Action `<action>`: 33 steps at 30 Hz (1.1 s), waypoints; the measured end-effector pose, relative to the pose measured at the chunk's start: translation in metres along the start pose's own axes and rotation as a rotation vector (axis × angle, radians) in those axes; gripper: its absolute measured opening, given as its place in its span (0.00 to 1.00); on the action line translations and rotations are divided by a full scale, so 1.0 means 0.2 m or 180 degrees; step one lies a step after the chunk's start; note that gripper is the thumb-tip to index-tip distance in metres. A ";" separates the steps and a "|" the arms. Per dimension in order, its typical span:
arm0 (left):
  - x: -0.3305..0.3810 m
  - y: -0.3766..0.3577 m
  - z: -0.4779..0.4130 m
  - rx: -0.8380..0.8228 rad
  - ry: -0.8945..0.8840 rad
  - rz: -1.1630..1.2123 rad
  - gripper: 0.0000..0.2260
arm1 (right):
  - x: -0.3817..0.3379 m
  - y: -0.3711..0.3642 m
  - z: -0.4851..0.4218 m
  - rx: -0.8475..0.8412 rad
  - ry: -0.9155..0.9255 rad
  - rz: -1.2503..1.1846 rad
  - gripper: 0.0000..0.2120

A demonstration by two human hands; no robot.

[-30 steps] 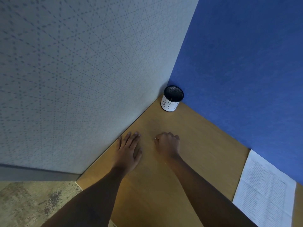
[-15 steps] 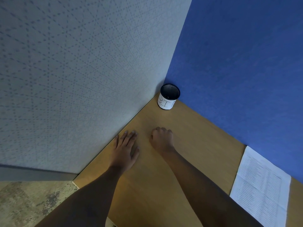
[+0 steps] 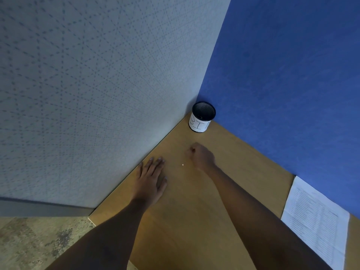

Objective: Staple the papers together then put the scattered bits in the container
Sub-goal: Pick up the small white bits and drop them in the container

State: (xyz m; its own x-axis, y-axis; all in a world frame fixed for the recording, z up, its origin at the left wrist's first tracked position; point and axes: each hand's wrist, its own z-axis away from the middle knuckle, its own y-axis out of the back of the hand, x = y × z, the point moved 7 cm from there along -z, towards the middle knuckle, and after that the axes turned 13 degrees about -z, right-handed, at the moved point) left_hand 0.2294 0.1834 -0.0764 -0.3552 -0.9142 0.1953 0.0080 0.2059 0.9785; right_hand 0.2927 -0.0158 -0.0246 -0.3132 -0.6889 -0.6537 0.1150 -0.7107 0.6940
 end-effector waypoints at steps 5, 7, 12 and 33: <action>-0.01 -0.01 -0.01 -0.0057 -0.0004 -0.0023 0.27 | -0.13 0.28 -0.16 0.0198 -0.0130 -0.1151 0.17; -0.01 -0.01 -0.01 -0.0055 0.0001 -0.0005 0.27 | -0.19 0.41 -0.22 0.0345 -0.0014 -0.1108 0.18; 0.00 0.01 0.00 -0.0015 0.0007 0.0017 0.26 | -0.21 0.59 -0.36 0.0782 -0.0130 -0.0209 0.07; -0.02 -0.02 0.00 -0.0068 0.0010 -0.0043 0.27 | -0.19 0.15 -0.04 0.0054 0.0666 0.0800 0.10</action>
State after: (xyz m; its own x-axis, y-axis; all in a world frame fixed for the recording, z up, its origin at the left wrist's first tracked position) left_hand 0.2311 0.1852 -0.0801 -0.3526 -0.9179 0.1821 0.0231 0.1860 0.9823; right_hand 0.3150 -0.0118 0.0177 -0.0763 -0.8580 -0.5079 0.1479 -0.5135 0.8453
